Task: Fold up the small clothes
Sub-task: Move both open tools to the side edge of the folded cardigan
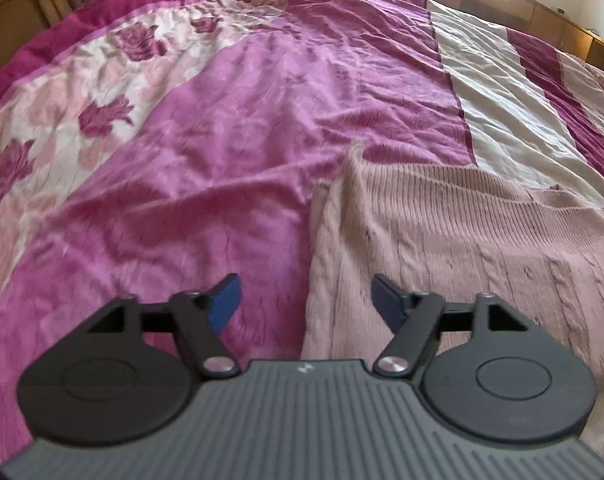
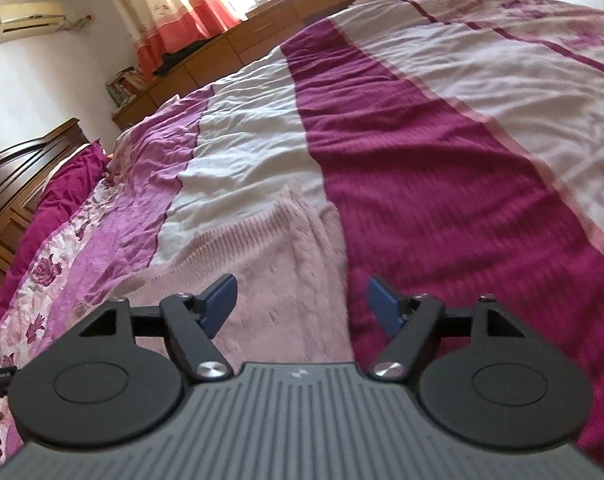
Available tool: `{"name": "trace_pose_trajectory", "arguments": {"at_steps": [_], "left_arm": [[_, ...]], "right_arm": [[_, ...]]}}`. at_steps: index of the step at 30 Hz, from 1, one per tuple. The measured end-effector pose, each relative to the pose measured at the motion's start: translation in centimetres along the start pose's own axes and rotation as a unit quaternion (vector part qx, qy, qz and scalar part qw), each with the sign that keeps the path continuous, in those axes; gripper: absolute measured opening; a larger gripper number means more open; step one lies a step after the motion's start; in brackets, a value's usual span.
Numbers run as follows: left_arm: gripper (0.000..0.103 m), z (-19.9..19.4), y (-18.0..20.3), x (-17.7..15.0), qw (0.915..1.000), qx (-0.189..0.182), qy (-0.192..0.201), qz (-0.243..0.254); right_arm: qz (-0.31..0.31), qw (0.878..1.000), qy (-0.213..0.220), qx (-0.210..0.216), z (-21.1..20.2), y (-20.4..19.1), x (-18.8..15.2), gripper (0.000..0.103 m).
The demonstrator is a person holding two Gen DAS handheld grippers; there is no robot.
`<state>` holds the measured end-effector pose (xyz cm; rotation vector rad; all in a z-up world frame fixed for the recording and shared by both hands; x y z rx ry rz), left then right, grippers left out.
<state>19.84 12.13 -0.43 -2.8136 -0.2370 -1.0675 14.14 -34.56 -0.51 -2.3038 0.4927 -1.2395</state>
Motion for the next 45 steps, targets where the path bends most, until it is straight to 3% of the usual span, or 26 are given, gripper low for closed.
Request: {"name": "trace_pose_trajectory", "arguments": {"at_steps": [10, 18, 21, 29, 45], "left_arm": [[0.076, -2.9, 0.3, -3.6, 0.9997, -0.012, -0.018, -0.008], [0.076, -4.7, 0.7, -6.9, 0.9976, -0.032, -0.046, -0.041], [0.076, -5.0, 0.8, -7.5, 0.9978, -0.026, -0.052, -0.032], [0.076, -5.0, 1.2, -8.1, 0.9979, -0.023, -0.059, -0.017], [0.076, -4.8, 2.0, -9.0, 0.9969, -0.021, -0.076, -0.001]], "right_arm": [[0.077, 0.997, 0.005, 0.001, -2.7, 2.4, -3.4, 0.081], [0.098, 0.995, -0.004, 0.008, -3.0, 2.4, -4.8, 0.083], [0.102, 0.995, -0.005, 0.009, -2.9, 2.6, -5.4, 0.083], [0.101, 0.995, -0.01, 0.025, -2.1, 2.3, -5.6, 0.085], [0.167, 0.982, -0.021, 0.089, 1.6, 2.3, -3.6, 0.085]]}}
Point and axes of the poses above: each gripper's, at about its wrist camera, not at the fingertips, and z roughly the way its jaws point, y to its right, x to its top, the point moved 9 cm from there along z, roughly the way its jaws point, and after that the axes turned 8 degrees about x, right-handed, at the moved point
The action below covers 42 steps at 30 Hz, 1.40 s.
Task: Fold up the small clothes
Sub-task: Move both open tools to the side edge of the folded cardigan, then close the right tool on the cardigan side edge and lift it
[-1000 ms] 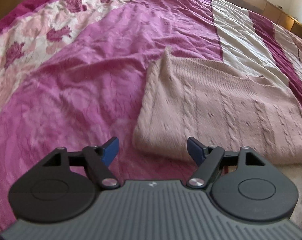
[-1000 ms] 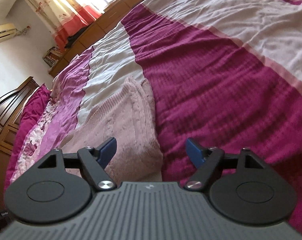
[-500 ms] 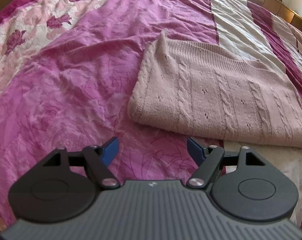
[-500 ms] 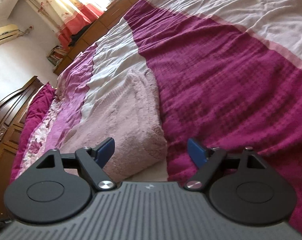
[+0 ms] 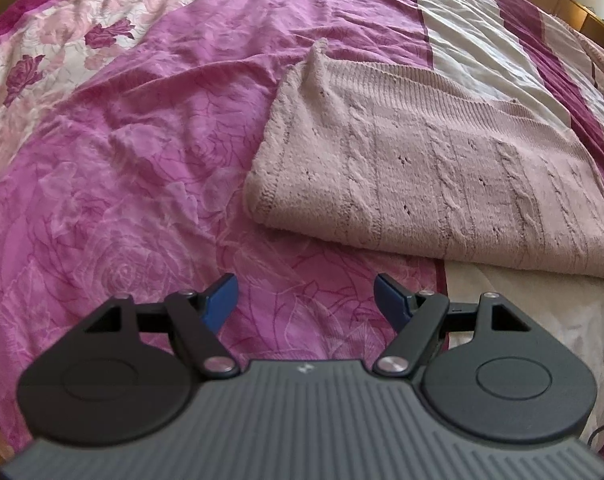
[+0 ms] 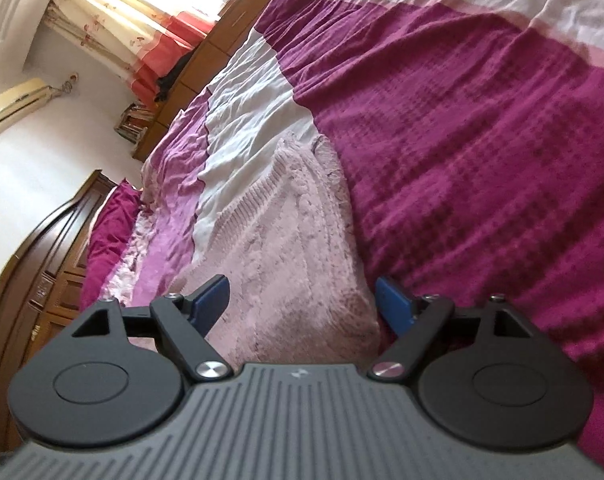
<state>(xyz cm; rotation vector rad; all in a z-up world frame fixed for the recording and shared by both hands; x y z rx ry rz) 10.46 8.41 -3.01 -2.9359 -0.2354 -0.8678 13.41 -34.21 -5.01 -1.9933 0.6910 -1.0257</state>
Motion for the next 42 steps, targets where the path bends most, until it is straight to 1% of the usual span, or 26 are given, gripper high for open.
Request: {"name": "trace_pose_trajectory", "arguments": {"at_steps": [5, 9, 11, 12, 13, 14, 15, 20, 22, 23, 26, 27, 30, 34, 42], "left_arm": [[0.076, 0.3, 0.1, -0.1, 1.0, 0.005, -0.004, 0.004], [0.076, 0.4, 0.1, -0.1, 0.9999, 0.008, -0.007, 0.006], [0.076, 0.5, 0.2, -0.1, 0.9999, 0.009, -0.008, 0.008], [0.076, 0.6, 0.2, -0.1, 0.9999, 0.01, -0.008, 0.01], [0.076, 0.6, 0.2, -0.2, 0.9998, 0.011, -0.009, 0.011], [0.076, 0.6, 0.2, -0.2, 0.9998, 0.011, -0.009, 0.012], [0.076, 0.7, 0.3, -0.2, 0.9998, 0.012, -0.009, 0.013], [0.076, 0.9, 0.4, -0.2, 0.9996, 0.016, -0.01, 0.022], [0.076, 1.0, 0.4, -0.3, 0.9995, 0.018, -0.01, 0.024], [0.076, 1.0, 0.4, -0.3, 0.9994, 0.019, -0.009, 0.026], [0.076, 1.1, 0.5, -0.4, 0.9993, 0.021, -0.007, 0.032], [0.076, 1.1, 0.6, -0.4, 0.9992, 0.021, -0.007, 0.032], [0.076, 1.1, 0.6, -0.4, 0.9992, 0.021, -0.006, 0.032], [0.076, 1.0, 0.5, -0.4, 0.9993, 0.018, -0.004, 0.031], [0.076, 0.9, 0.5, -0.5, 0.9993, 0.017, -0.003, 0.032]], "right_arm": [[0.003, 1.0, -0.008, 0.012, 0.9, -0.3, 0.1, 0.085], [-0.012, 1.0, -0.019, 0.009, 1.9, -0.7, 0.0, 0.085], [-0.017, 1.0, -0.022, 0.007, 1.9, -0.7, -0.1, 0.083], [-0.02, 1.0, -0.023, 0.003, 2.1, -0.7, -0.2, 0.072], [-0.025, 0.999, -0.025, -0.005, 2.2, -0.6, -0.2, 0.054], [-0.032, 0.999, -0.028, -0.022, 2.3, -0.4, -0.3, 0.044], [-0.039, 0.998, -0.03, -0.039, 2.3, -0.2, -0.3, 0.037], [-0.029, 0.999, -0.026, -0.025, 2.1, 0.4, -0.4, 0.037], [-0.013, 0.999, -0.026, -0.02, 2.2, 0.7, -0.3, 0.038], [-0.006, 1.0, -0.026, -0.014, 2.3, 0.8, -0.2, 0.042], [0.003, 1.0, -0.027, -0.003, 2.5, 1.0, -0.2, 0.043], [0.003, 1.0, -0.028, -0.001, 2.6, 1.1, -0.2, 0.043], [-0.006, 1.0, -0.022, -0.003, 2.5, 1.2, -0.3, 0.036], [-0.003, 1.0, -0.012, 0.005, 2.2, 1.5, -0.6, 0.035], [0.007, 1.0, -0.011, 0.008, 2.0, 1.5, -0.5, 0.034]]}}
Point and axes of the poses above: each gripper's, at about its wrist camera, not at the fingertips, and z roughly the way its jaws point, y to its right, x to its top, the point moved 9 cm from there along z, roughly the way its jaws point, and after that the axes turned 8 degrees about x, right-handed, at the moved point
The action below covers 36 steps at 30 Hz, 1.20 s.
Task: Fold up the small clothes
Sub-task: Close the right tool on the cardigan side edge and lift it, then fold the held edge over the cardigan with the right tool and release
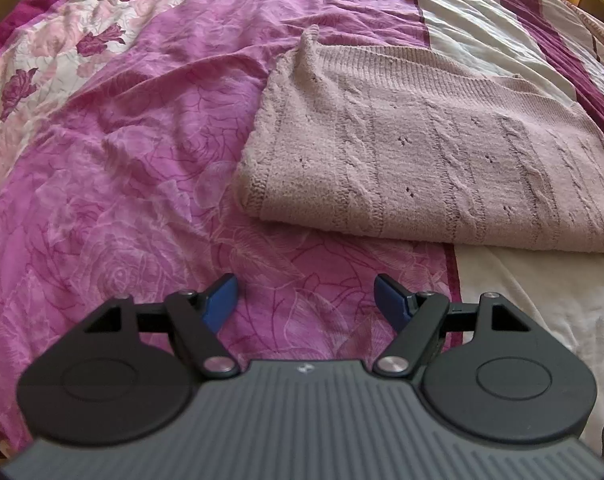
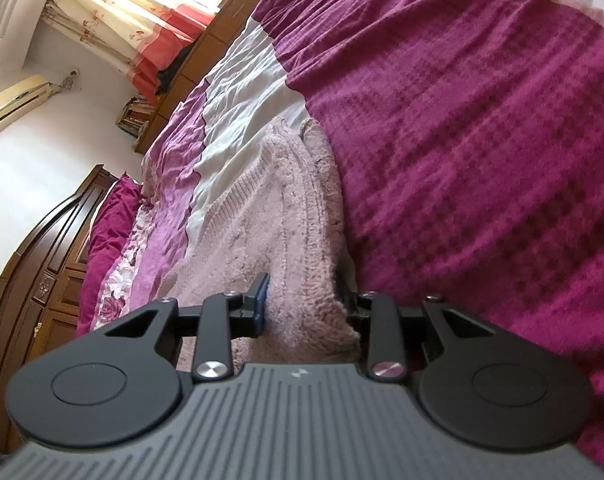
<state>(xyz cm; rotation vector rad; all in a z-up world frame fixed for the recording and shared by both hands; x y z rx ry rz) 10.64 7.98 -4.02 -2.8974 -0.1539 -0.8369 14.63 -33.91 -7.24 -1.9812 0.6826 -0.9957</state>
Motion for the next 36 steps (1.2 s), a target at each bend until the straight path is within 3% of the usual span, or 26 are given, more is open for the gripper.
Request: {"name": "trace_pose_trajectory", "arguments": {"at_steps": [7, 17, 36], "left_arm": [[0.076, -0.5, -0.7, 0.1, 1.0, 0.001, 0.003, -0.007], [0.076, -1.1, -2.7, 1.1, 0.9996, 0.006, 0.018, -0.021], [0.076, -1.6, -4.7, 3.1, 0.999, 0.011, 0.04, -0.016]], "right_arm": [[-0.004, 1.0, 0.019, 0.017, -0.5, -2.5, 0.7, 0.031], [-0.105, 0.994, 0.014, 0.016, 0.6, -9.3, 0.8, 0.03], [-0.145, 0.988, -0.001, 0.047, 2.8, -16.0, -1.0, 0.029]]}}
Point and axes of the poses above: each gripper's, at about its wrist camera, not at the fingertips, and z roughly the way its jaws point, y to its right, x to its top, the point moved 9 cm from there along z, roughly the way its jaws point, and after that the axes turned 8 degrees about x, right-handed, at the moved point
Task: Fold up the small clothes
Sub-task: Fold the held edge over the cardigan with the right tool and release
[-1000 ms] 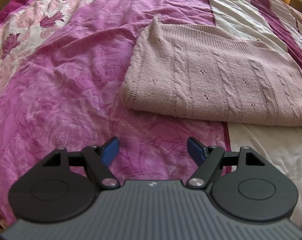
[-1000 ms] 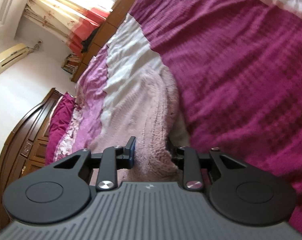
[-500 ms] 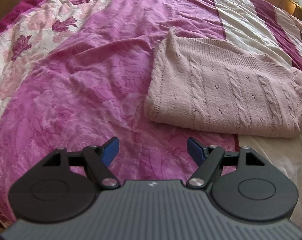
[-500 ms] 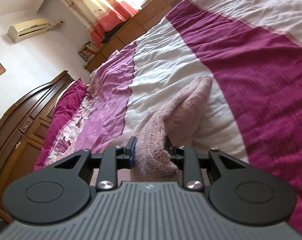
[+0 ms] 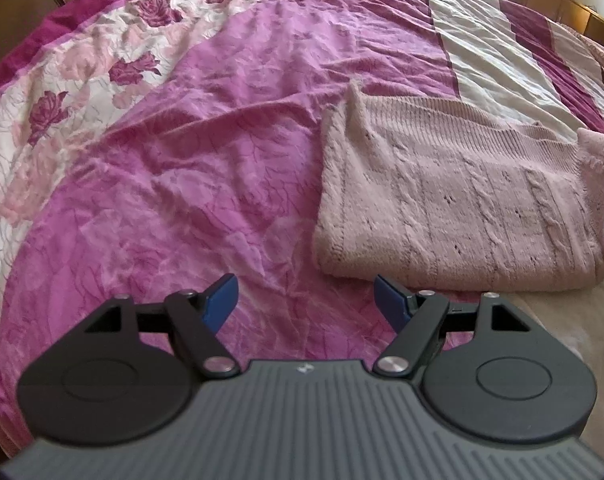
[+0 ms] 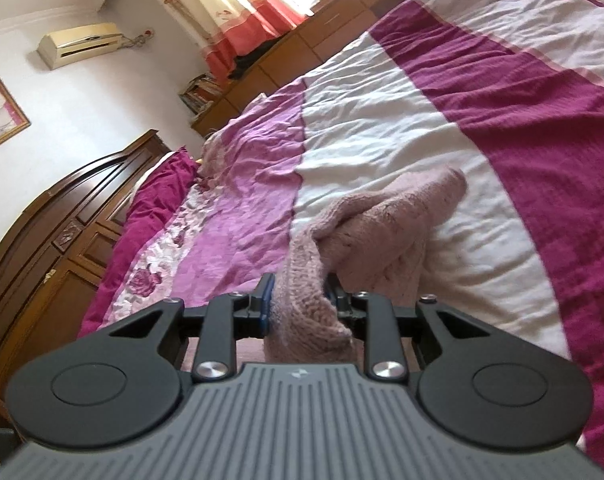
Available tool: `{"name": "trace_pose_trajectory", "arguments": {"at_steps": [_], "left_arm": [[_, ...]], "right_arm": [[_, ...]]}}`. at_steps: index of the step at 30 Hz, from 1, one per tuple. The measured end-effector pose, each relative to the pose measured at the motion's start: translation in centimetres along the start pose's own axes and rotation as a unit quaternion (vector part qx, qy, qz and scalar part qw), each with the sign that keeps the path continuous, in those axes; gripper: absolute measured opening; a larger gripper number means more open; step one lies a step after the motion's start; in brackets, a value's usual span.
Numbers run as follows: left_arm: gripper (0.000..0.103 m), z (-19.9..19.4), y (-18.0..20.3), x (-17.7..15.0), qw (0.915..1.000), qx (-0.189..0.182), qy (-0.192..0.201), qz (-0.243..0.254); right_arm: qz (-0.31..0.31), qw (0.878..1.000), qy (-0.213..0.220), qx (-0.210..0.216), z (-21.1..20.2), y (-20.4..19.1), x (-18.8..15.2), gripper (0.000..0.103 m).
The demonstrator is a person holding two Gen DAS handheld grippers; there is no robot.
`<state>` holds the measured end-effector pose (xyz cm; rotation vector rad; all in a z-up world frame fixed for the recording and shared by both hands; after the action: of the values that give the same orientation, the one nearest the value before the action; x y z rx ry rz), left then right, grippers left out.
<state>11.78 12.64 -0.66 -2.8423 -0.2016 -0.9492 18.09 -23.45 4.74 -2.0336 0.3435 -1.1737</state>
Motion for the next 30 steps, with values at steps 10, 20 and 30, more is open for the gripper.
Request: {"name": "trace_pose_trajectory", "arguments": {"at_steps": [10, 20, 30], "left_arm": [[0.076, 0.0, -1.9, 0.7, 0.9999, 0.01, 0.007, -0.007], [0.076, -0.6, -4.0, 2.2, 0.9993, 0.017, 0.029, -0.015], [0.076, -0.2, -5.6, 2.3, 0.999, 0.023, 0.029, -0.025]], "right_arm": [[-0.032, 0.999, -0.024, 0.034, 2.9, -5.8, -0.9, 0.028], [-0.089, 0.991, -0.071, 0.063, 6.9, -12.8, -2.7, 0.028], [-0.136, 0.975, -0.164, 0.064, 14.6, -17.5, -11.2, 0.023]]}}
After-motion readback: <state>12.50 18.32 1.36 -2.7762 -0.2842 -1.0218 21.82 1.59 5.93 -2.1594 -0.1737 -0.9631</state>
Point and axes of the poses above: each gripper's, at about its wrist camera, not at the fingertips, and z roughly the way its jaws point, y to its right, x to its top, the point moved 9 cm from there along z, roughly the way its jaws point, and after that the axes turned 8 degrees about x, right-handed, at the moved point
